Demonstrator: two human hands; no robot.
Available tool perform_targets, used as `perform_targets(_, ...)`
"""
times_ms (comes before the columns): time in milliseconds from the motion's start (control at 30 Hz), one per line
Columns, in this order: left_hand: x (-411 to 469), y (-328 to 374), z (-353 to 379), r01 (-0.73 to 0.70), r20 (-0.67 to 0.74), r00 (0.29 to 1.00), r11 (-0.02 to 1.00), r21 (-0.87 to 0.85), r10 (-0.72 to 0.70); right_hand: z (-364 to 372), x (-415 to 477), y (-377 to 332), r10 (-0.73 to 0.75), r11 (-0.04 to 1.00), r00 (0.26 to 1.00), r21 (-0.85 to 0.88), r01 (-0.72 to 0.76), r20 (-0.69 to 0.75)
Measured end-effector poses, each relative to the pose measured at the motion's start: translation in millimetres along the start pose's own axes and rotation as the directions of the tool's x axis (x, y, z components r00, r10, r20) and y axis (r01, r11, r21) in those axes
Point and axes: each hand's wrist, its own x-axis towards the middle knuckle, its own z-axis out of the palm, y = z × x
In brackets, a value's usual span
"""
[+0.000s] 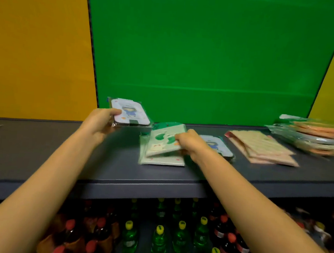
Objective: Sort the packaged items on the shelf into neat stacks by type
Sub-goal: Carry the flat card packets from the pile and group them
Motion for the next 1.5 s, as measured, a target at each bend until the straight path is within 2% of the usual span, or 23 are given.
perform_targets(133, -3, -3, 3, 0.038, 0.035, 0.999, 0.999, 0.016, -0.038, -9, -3, -2, -0.046, 0.966, 0.997, -0.252, 0.059, 0.060)
perform_targets(233, -5, -8, 30, 0.064, 0.121, 0.990, 0.997, 0.036, -0.067, -41, -12, -10, -0.119, 0.902, 0.992, -0.414, 0.125, 0.041)
perform_targets(367, -11, -29, 90, 0.071, 0.267, 0.958, 0.988, 0.139, -0.107, -89, -27, -8, -0.158, 0.899, 0.987, -0.417, 0.136, -0.018)
perform_targets(533, -16, -67, 154, 0.087, 0.346, 0.926, 0.977, 0.193, -0.151, -126, -38, 12, -0.119, 0.896, 0.989, -0.440, 0.069, -0.086)
perform_targets(700, -23, -76, 166, 0.160, 0.379, 0.899, 0.970, 0.181, -0.219, -132, -40, 21, -0.081, 0.896, 0.995, -0.441, 0.046, -0.061)
perform_targets(767, -25, -71, 155, 0.124, 0.392, 0.895, 0.962, 0.242, -0.214, -125, -39, 17, -0.110, 0.878, 0.992, -0.472, 0.071, -0.055)
perform_targets(867, -22, -59, 124, -0.085, 0.357, 0.931, 0.909, 0.407, -0.073, -101, -32, 3, -0.179, 0.851, 0.984, -0.503, 0.152, -0.006)
perform_targets(967, -21, -42, 66, -0.307, 0.269, 0.948, 0.720, 0.623, 0.171, -56, -26, -16, -0.249, 0.815, 0.965, -0.519, 0.257, 0.086)
perform_targets(1033, -20, -29, 18, -0.340, 0.215, 0.936, 0.567, 0.750, 0.277, -18, -27, -30, -0.286, 0.771, 0.944, -0.545, 0.329, 0.165)
perform_targets(1100, -19, -17, -36, -0.294, 0.148, 0.933, 0.461, 0.837, 0.327, 24, -30, -45, -0.315, 0.737, 0.918, -0.548, 0.396, 0.241)
perform_targets(1200, -23, 1, -117, -0.174, 0.045, 0.943, 0.375, 0.911, 0.329, 87, -36, -67, -0.349, 0.701, 0.875, -0.526, 0.481, 0.335)
perform_targets(1333, -28, 24, -221, -0.051, -0.070, 0.946, 0.359, 0.932, 0.315, 175, -44, -95, -0.358, 0.675, 0.823, -0.487, 0.554, 0.441)
perform_targets(1500, -24, 50, -345, 0.034, -0.144, 0.932, 0.316, 0.948, 0.334, 289, -55, -131, -0.372, 0.691, 0.801, -0.436, 0.577, 0.470)
